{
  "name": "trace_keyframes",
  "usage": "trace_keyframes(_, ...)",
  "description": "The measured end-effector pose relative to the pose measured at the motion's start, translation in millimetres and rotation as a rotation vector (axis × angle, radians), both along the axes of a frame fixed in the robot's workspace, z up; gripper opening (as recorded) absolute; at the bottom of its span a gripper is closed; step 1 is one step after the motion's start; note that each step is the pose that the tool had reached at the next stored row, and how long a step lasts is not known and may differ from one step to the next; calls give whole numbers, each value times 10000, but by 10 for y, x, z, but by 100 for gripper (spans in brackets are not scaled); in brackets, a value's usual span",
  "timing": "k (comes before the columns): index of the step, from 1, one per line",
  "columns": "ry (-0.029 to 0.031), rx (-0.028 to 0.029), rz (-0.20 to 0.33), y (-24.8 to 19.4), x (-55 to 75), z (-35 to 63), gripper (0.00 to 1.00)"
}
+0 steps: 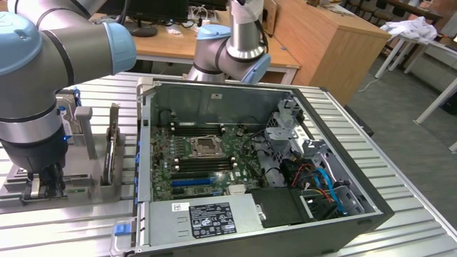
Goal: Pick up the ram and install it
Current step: 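Pick up the ram and move it above insertion slot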
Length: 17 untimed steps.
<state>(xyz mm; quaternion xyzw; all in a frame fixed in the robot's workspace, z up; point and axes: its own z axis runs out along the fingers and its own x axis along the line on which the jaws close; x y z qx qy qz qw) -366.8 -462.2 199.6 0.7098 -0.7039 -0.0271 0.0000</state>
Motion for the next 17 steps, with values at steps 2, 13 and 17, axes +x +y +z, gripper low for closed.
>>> trace_keyframes(2,2,-2,0,0,0,-5,22)
trace_keyframes(13,3,-2,0,11,0,-4,22)
trace_keyframes(17,3,-3,0,11,-1,-4,20)
